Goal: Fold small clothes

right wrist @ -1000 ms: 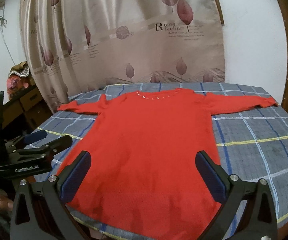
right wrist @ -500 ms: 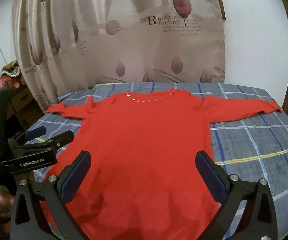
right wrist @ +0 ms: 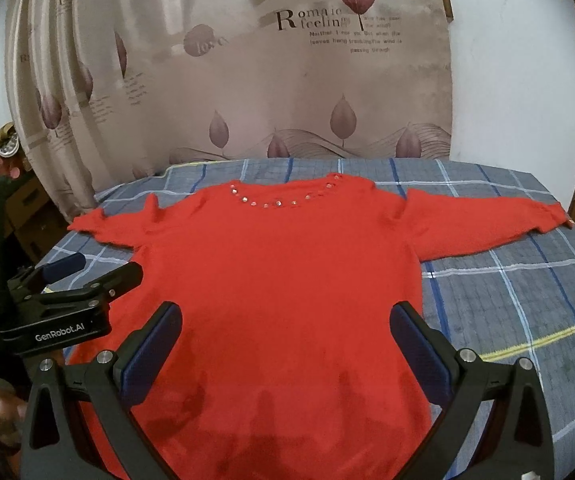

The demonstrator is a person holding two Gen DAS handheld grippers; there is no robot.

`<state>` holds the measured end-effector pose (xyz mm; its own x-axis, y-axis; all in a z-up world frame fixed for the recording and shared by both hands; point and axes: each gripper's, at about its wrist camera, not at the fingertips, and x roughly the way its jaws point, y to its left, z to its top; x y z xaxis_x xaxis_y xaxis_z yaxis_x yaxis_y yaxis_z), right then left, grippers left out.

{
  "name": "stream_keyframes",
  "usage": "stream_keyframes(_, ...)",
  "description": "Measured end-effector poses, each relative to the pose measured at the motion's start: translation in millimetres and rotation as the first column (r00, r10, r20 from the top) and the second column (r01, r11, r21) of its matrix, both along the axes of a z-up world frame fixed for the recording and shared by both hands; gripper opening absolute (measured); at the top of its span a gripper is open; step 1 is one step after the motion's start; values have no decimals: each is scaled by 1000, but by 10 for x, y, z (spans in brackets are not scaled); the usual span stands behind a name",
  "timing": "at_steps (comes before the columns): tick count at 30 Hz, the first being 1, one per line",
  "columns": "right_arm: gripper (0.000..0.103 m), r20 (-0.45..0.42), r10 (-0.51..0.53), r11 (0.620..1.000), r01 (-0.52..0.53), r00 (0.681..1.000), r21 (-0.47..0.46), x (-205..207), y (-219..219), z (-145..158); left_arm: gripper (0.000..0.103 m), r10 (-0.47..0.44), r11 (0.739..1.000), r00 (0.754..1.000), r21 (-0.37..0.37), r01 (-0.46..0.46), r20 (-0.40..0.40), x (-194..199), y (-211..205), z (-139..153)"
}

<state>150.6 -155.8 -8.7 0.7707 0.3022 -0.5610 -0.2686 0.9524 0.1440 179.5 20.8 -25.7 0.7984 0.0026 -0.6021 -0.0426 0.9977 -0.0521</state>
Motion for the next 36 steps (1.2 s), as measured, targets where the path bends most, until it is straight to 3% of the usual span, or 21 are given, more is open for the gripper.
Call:
stream_keyframes(16, 103, -51, -47, 998, 49, 998, 42, 501, -325, -126, 103, 23, 999, 999, 37, -22, -35, 354, -66, -147)
stream_keyframes(22, 103, -33, -104, 994, 105, 994, 26, 738, -725, -189, 103, 33, 996, 999, 81, -30, -33, 449, -108, -278)
stream_keyframes(25, 102, -47, -164, 984, 167, 985, 68, 935, -1121, -236, 103, 35, 996, 999, 85, -31, -39, 469, -107, -373)
stream_keyframes(27, 97, -83, -216, 965, 225, 973, 136, 1082, -1480, -286, 103, 28, 997, 998, 67, -24, -58, 488, -87, -416)
stream_keyframes(30, 81, -158, -313, 903, 345, 937, 256, 1298, -2145, -419, 103, 36, 998, 997, 46, -33, -65, 493, -53, -434)
stream_keyframes(32, 72, -214, -372, 847, 425, 903, 321, 1420, -2595, -543, 103, 43, 999, 997, 31, -41, -69, 478, -29, -446)
stream_keyframes(36, 64, -292, -454, 728, 539, 842, 424, 1543, -3294, -755, 103, 55, 998, 997, 25, -54, -48, 436, -19, -434)
